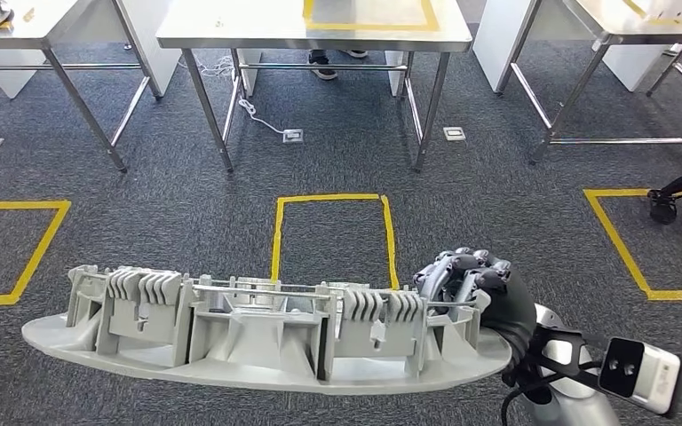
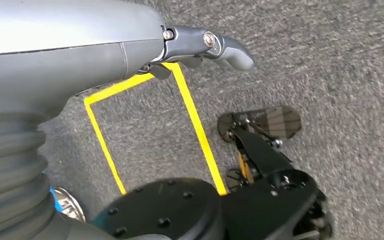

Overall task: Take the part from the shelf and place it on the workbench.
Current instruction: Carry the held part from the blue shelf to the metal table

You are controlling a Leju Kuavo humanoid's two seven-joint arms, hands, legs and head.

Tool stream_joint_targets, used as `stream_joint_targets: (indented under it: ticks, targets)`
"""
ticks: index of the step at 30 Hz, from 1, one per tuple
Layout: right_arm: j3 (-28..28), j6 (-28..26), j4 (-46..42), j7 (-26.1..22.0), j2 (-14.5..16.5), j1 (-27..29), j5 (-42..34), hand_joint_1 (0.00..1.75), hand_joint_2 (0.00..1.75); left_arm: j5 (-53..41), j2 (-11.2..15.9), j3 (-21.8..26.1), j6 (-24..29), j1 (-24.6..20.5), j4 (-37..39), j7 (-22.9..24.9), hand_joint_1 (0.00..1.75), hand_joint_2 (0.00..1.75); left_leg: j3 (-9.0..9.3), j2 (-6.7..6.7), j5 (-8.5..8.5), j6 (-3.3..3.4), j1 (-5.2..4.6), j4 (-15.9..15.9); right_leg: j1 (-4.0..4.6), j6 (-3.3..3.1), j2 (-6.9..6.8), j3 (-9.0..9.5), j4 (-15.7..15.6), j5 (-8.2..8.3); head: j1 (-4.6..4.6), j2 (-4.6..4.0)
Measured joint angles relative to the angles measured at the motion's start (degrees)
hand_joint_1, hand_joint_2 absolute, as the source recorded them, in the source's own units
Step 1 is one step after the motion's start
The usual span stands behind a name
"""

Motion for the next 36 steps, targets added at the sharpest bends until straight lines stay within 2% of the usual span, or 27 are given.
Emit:
stream_joint_targets:
  ticks: [2, 3, 4, 6, 7, 8, 9, 11, 12, 13, 15, 17, 18, 20, 22, 23, 24, 26, 27, 28, 30, 32, 33, 34, 36]
  targets:
    - [0.0, 0.0, 0.0, 0.0, 0.0, 0.0, 0.0, 1.75, 1.75, -0.2, 0.0, 0.0, 0.0, 0.1, 0.0, 0.0, 0.00, 1.75, 0.16, -0.02, -0.07, 0.82, 0.02, -0.1, -0.19, 0.56, 0.02, -0.10, 0.6, -0.53, 0.08, 0.00]
    - [0.0, 0.0, 0.0, 0.0, 0.0, 0.0, 0.0, 1.75, 1.75, -0.3, 0.0, 0.0, 0.0, 0.0, 0.0, 0.0, 0.00, 1.75, 0.29, -0.03, -0.11, 1.18, 0.08, -0.2, -0.24, 0.78, 0.04, -0.88, 2.4, -1.52, 0.17, 0.00]
    - [0.0, 0.0, 0.0, 0.0, 0.0, 0.0, -0.1, 1.75, 1.75, -0.3, 0.0, 0.0, 0.0, 0.0, -0.1, 0.0, 0.00, 1.75, 0.41, -0.04, -0.19, 1.46, 0.10, -0.2, -0.26, 0.95, 0.09, -2.36, 5.4, -2.99, 0.30, 0.00]
    - [0.0, 0.2, 0.1, 0.0, 0.0, 0.0, -0.2, 1.75, 1.75, -0.4, 0.0, 0.0, 0.0, 0.0, -0.1, 0.0, 0.00, 1.75, 0.52, -0.04, -0.42, 1.84, -0.08, -0.2, -0.23, 1.05, 0.16, -6.84, 13.4, -6.10, 0.53, 0.00]
    - [0.0, 0.4, 0.1, 0.0, 0.0, 0.0, -0.3, 1.75, 1.75, -0.4, 0.0, 0.0, 0.0, 0.0, -0.1, 0.0, 0.00, 1.75, 0.62, -0.06, -0.55, 1.95, -0.20, -0.2, -0.21, 0.99, 0.18, -8.69, 16.2, -6.63, 0.60, 0.00]
    - [0.0, 0.5, 0.2, 0.0, 0.0, 0.0, -0.3, 1.75, 1.75, -0.4, 0.0, 0.0, 0.1, 0.0, -0.1, 0.1, 0.00, 1.75, 0.79, -0.12, -0.70, 2.02, -0.32, -0.2, -0.16, 0.81, 0.19, -9.58, 17.0, -5.98, 0.63, 0.00]
    - [0.0, 0.6, 0.2, 0.0, 0.0, 0.0, -0.3, 1.75, 1.75, -0.4, 0.0, 0.0, 0.1, 0.0, -0.1, 0.1, 0.00, 1.75, 1.06, -0.22, -0.88, 2.03, -0.42, -0.2, -0.05, 0.50, 0.21, -9.27, 15.4, -4.19, 0.67, 0.00]
    - [0.0, 0.7, 0.2, 0.0, 0.0, -0.2, -0.3, 1.75, 1.75, -0.4, -0.1, 0.0, 0.1, 0.0, 0.0, 0.1, 0.00, 1.75, 1.69, -0.46, -1.30, 1.93, -0.54, -0.2, 0.40, -0.53, 0.35, -6.12, 7.7, 0.48, 0.77, 0.00]
    - [0.0, 0.8, 0.2, 0.0, 0.0, -0.3, -0.3, 1.75, 1.75, -0.4, -0.2, 0.0, 0.2, -0.1, 0.0, 0.1, 0.00, 1.75, 1.85, -0.56, -1.51, 1.77, -0.65, -0.2, 0.68, -1.02, 0.37, -4.56, 4.1, 1.91, 0.79, 0.00]
    - [0.0, 0.8, 0.2, 0.0, 0.0, -0.5, -0.4, 1.75, 1.75, -0.4, -0.3, 0.0, 0.2, -0.1, 0.0, 0.1, 0.00, 1.75, 1.90, -0.63, -1.68, 1.53, -0.66, -0.2, 0.95, -1.37, 0.37, -3.60, 1.8, 2.52, 0.82, 0.00]
    - [0.0, 0.8, 0.2, 0.0, 0.0, -0.6, -0.4, 1.75, 1.75, -0.4, -0.3, 0.0, 0.2, -0.1, 0.0, 0.2, 0.00, 1.75, 1.92, -0.67, -1.88, 0.85, -0.65, -0.4, 1.30, -1.71, 0.33, -3.18, 0.5, 2.27, 0.85, 0.00]
    - [0.0, 0.8, 0.2, 0.0, 0.0, -0.7, -0.4, 1.75, 1.75, -0.4, -0.3, 0.0, 0.2, -0.1, -0.1, 0.2, 0.00, 1.75, 2.07, -0.53, -2.15, 0.18, -0.63, -0.3, 1.00, -2.05, 0.36, -2.68, -0.1, 2.33, 0.87, 0.00]
    - [0.0, 0.8, 0.2, 0.0, 0.1, -0.8, -0.4, 1.75, 1.75, -0.4, -0.3, 0.0, 0.2, -0.1, -0.1, 0.1, 0.00, 1.75, 1.71, -0.44, -2.73, -0.13, -0.66, 0.7, 0.77, -2.26, 0.31, -2.27, -0.4, 2.36, 0.76, 0.00]
    - [0.1, 0.8, 0.2, 0.0, 0.2, -0.9, -0.4, 1.75, 1.75, -0.4, -0.3, 0.0, 0.2, -0.1, -0.1, 0.1, 0.00, 1.75, -1.03, -0.30, -5.24, -0.70, -0.56, 6.3, 0.51, -2.64, 0.13, -1.46, -0.8, 2.12, 0.52, 0.00]
    - [0.1, 0.8, 0.3, 0.0, 0.4, -0.9, -0.4, 1.75, 1.75, -0.4, -0.2, 0.0, 0.2, 0.0, -0.1, 0.2, 0.00, 1.75, -5.22, -0.25, -7.54, -1.15, -0.39, 13.4, 0.47, -2.84, 0.05, -0.92, -0.8, 1.62, 0.32, 0.00]
    - [0.1, 0.8, 0.4, 0.0, 0.4, -0.9, -0.4, 1.75, 1.75, -0.4, -0.2, 0.0, 0.2, 0.0, -0.1, 0.2, 0.00, 1.75, -6.43, -0.23, -7.30, -1.29, -0.33, 14.9, 0.44, -2.80, 0.06, -0.64, -0.7, 1.35, 0.29, 0.00]
    - [0.1, 0.8, 0.5, 0.0, 0.5, -0.9, -0.4, 1.75, 1.75, -0.4, -0.1, 0.0, 0.2, 0.1, -0.1, 0.2, 0.00, 1.75, -6.59, -0.18, -5.91, -1.40, -0.26, 14.2, 0.38, -2.68, 0.10, -0.28, -0.7, 1.05, 0.25, 0.00]
    - [0.1, 0.8, 0.7, 0.0, 0.5, -0.9, -0.5, 1.75, 1.75, -0.4, 0.0, 0.0, 0.2, 0.1, -0.1, 0.2, 0.00, 1.75, -4.03, 0.08, -1.20, -1.56, -0.05, 7.2, 0.25, -2.21, 0.14, 0.50, -0.5, 0.27, 0.18, 0.00]
    - [0.1, 0.8, 0.7, 0.0, 0.5, -1.0, -0.5, 1.75, 1.75, -0.4, 0.0, 0.0, 0.2, 0.1, -0.1, 0.2, 0.00, 1.75, -2.49, 0.19, 0.43, -1.48, -0.01, 3.6, 0.33, -1.87, 0.17, 0.70, -0.2, -0.18, 0.08, 0.00]
    - [0.1, 0.8, 0.8, 0.0, 0.5, -1.1, -0.6, 1.75, 1.75, -0.4, 0.0, 0.0, 0.2, 0.1, 0.0, 0.2, 0.00, 1.75, -1.46, 0.26, 1.27, -1.20, 0.01, 1.1, 0.43, -1.53, 0.19, 0.76, 0.0, -0.49, 0.03, 0.00]
    - [0.1, 0.7, 0.8, 0.0, 0.5, -1.3, -0.7, 1.75, 1.75, -0.5, -0.1, 0.0, 0.2, 0.0, 0.0, 0.2, 0.00, 1.75, -1.02, 0.20, 0.97, -0.29, -0.16, 0.0, 0.68, -0.92, 0.24, 0.73, 0.1, -0.80, 0.02, 0.00]
    - [0.1, 0.7, 0.9, 0.0, 0.5, -1.3, -0.7, 1.75, 1.75, -0.6, -0.1, 0.0, 0.2, 0.1, 0.0, 0.2, 0.00, 1.75, -0.90, 0.12, 0.77, 0.62, -0.12, 0.0, 0.54, -0.32, 0.24, 0.83, 0.2, -1.14, 0.16, 0.00]
    - [0.1, 0.6, 0.9, 0.0, 0.5, -1.3, -0.7, 1.75, 1.75, -0.7, -0.1, 0.0, 0.2, 0.1, 0.0, 0.1, 0.00, 1.75, -0.74, 0.10, 0.66, 1.02, -0.07, -0.1, 0.42, -0.02, 0.25, 0.42, 1.3, -1.75, 0.23, 0.00]
    - [0.1, 0.5, 0.9, 0.0, 0.5, -1.3, -0.7, 1.75, 1.75, -0.7, -0.1, 0.0, 0.2, 0.1, 0.0, 0.1, 0.00, 1.75, -0.54, 0.09, 0.55, 1.38, 0.01, -0.2, 0.33, 0.26, 0.26, -0.65, 3.5, -2.85, 0.33, 0.00]
    - [0.1, 0.2, 1.0, 0.0, 0.5, -1.2, -0.7, 1.75, 1.75, -0.8, -0.1, 0.0, 0.2, 0.1, -0.1, -0.2, 0.00, 1.75, -0.23, 0.09, 0.19, 1.83, -0.05, -0.2, 0.25, 0.60, 0.29, -4.90, 11.1, -5.95, 0.54, 0.00]
